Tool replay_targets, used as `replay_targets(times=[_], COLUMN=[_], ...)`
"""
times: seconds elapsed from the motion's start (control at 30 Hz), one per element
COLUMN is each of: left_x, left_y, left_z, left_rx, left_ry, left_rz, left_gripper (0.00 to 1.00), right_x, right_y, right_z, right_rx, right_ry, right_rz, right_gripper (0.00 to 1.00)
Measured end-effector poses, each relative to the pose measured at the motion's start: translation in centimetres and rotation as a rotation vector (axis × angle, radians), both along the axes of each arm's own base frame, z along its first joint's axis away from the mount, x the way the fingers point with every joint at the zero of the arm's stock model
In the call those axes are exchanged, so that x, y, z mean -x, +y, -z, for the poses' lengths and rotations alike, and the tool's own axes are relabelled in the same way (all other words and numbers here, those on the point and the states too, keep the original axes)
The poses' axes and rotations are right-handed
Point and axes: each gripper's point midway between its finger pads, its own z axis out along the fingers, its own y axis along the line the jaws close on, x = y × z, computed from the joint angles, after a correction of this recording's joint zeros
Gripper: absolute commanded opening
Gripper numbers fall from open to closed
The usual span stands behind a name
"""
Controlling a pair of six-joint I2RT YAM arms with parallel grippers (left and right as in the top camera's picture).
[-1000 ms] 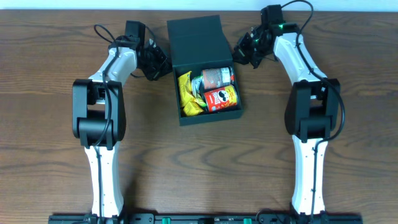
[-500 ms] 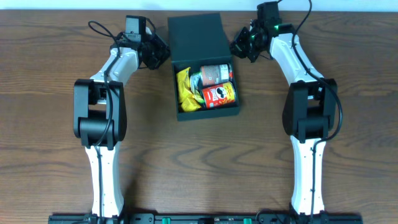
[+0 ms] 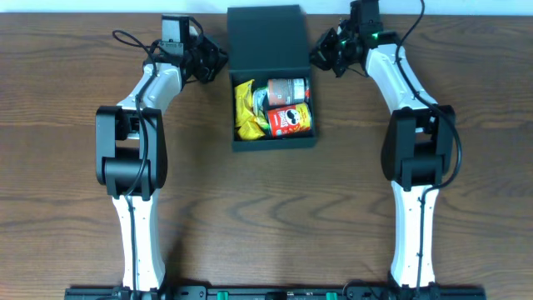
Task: Pack container
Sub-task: 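Swing the lid forward with both grippers down onto the box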
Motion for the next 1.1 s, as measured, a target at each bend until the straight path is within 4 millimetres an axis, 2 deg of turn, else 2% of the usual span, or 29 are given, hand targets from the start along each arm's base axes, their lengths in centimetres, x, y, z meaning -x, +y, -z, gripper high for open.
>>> replay_targets(times=[0.1,0.33,0.7,0.97,1.1], left_x=[-0.5,-2.2,-2.7,-3.7,-3.8], left_y=[-0.3,-0.6,-0.4,-0.8,-0.9], left_z=[-0.9,-4.4,-5.5,-8.4,-9.0], left_rx=[0.041,0.166,0.222,0.279,0.297], left_ry=[-0.028,-0.134,-0.138,-0.252,-0.264], left_rz=[0.003,-0.001,-0.025,-0.012,-0.009], left_gripper=[0.06,0.06,0.06,0.06,0.06], right_x=[-0.5,-1.6,-2.2,-3.0,-2.9], right_y=[-0.3,-0.4,0.1,0.4,0.6], right_z=[-0.6,-2.4,-3.5,-4.9,-5.1], right_rx=[-0.035,-0.134,-0.186,-0.231,-0.245], right_ry=[-0.013,-0.05,-0.075,-0.131,-0.128], right_rz=[0.012,0.022,0.016,0.01,-0.001], right_gripper=[0.01,0.01,0.01,0.01,0.01])
